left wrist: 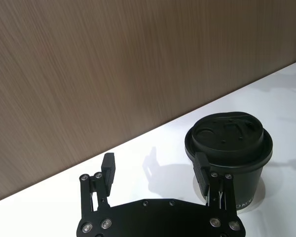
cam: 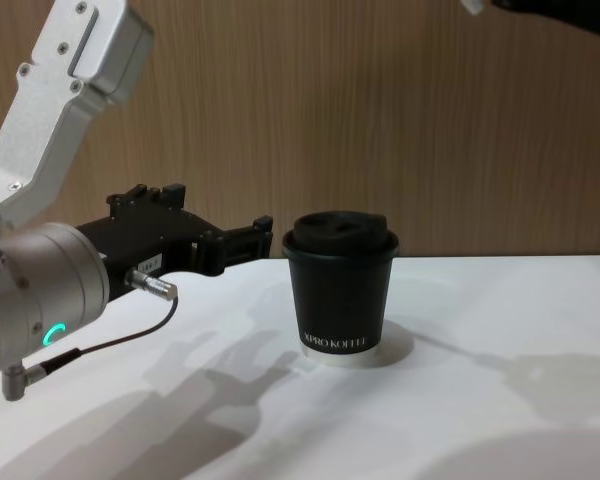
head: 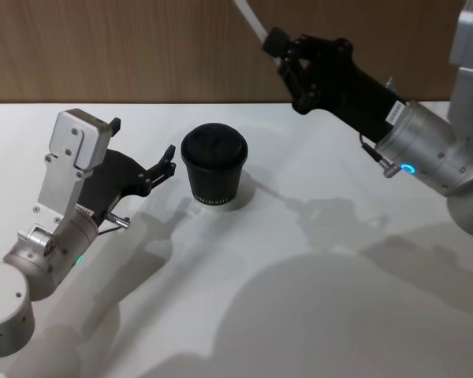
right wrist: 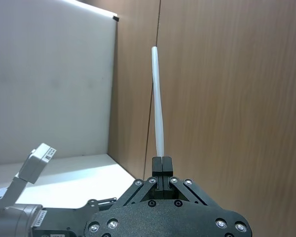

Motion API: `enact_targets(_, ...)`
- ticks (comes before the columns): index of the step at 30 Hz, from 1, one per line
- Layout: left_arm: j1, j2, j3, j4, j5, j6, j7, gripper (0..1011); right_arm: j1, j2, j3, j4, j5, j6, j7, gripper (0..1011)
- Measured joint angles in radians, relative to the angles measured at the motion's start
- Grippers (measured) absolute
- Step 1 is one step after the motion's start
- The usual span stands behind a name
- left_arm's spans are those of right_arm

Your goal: Pick up the straw with one hand, pass it to the other hand, and insert it into the cup.

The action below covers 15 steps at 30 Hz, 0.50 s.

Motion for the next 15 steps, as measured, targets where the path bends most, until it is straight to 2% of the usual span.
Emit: enact_targets(15,0.000,0.000,0.000,0.000,0.000,0.000,0.000,1000,0.030,-0.014,-0.034,0.044,0.022,-0.003,0.014,2)
